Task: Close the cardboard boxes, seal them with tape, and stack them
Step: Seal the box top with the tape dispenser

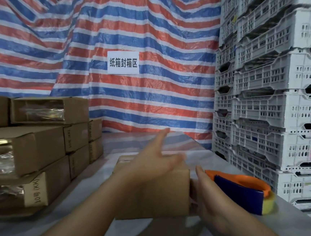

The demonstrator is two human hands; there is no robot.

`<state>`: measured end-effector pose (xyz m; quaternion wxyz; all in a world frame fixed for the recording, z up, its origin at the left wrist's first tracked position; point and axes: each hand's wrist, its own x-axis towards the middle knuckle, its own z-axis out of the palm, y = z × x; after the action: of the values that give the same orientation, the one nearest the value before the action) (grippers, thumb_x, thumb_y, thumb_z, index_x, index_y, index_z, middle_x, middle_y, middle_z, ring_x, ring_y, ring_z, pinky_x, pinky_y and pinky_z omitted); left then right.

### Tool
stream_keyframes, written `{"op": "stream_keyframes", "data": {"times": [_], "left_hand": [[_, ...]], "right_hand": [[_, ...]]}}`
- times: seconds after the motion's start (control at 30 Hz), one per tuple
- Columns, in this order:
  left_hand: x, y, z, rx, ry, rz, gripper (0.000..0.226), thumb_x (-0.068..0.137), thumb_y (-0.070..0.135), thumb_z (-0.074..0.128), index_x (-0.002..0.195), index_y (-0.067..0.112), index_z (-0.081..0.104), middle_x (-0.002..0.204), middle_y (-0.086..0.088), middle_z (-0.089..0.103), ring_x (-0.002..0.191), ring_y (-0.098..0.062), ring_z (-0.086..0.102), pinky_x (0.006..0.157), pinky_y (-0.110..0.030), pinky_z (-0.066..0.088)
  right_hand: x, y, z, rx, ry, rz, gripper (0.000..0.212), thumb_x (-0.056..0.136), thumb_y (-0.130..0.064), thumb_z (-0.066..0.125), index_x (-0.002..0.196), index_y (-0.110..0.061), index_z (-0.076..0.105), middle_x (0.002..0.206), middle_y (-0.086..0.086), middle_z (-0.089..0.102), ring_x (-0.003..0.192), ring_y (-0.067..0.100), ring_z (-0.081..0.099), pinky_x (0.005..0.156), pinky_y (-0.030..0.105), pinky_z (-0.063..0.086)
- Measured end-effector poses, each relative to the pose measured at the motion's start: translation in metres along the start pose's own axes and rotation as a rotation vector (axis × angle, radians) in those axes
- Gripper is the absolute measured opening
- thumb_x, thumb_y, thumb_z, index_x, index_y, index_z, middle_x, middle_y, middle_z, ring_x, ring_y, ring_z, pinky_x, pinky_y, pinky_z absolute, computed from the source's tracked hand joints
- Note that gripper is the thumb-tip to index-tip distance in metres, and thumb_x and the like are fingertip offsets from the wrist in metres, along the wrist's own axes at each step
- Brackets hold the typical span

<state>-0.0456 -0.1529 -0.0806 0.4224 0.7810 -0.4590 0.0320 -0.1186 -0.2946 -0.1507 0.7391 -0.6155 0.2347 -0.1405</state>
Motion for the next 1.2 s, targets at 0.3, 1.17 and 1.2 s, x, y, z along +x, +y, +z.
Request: {"op": "stream_keyframes", "data": {"times": [0.3, 1.17, 1.2], "left_hand": [[-0.041, -0.072, -0.005, -0.393, 0.709, -0.312, 0.041, 0.102, 0.046, 0.037, 0.136, 0.028, 0.051, 0.123, 0.008, 0.058, 0.119, -0.017, 0.051, 0.099, -0.04, 0.04], [-0.004, -0.103, -0.036, -0.329, 0.332, -0.722, 0.057, 0.1, 0.054, 0.039, 0.139, 0.013, 0.047, 0.123, -0.014, 0.059, 0.104, -0.03, 0.058, 0.087, -0.039, 0.05], [-0.002, -0.106, -0.035, -0.33, 0.309, -0.744, 0.056, 0.101, 0.054, 0.036, 0.135, 0.012, 0.05, 0.115, -0.014, 0.061, 0.098, -0.029, 0.059, 0.083, -0.037, 0.05]], "right_hand": [[0.0, -0.014, 0.014, -0.059, 0.054, -0.243, 0.065, 0.093, -0.073, 0.037, 0.141, -0.032, 0.051, 0.135, -0.007, 0.058, 0.121, 0.016, 0.057, 0.104, 0.038, 0.043], [0.056, -0.036, 0.028, -0.709, 0.187, -0.204, 0.077, 0.095, -0.071, 0.034, 0.13, -0.007, 0.058, 0.125, 0.016, 0.065, 0.108, 0.033, 0.065, 0.087, 0.04, 0.055], [0.063, -0.037, 0.029, -0.64, 0.183, -0.158, 0.072, 0.099, -0.064, 0.035, 0.13, -0.003, 0.059, 0.124, 0.021, 0.065, 0.106, 0.037, 0.066, 0.087, 0.044, 0.054]]}}
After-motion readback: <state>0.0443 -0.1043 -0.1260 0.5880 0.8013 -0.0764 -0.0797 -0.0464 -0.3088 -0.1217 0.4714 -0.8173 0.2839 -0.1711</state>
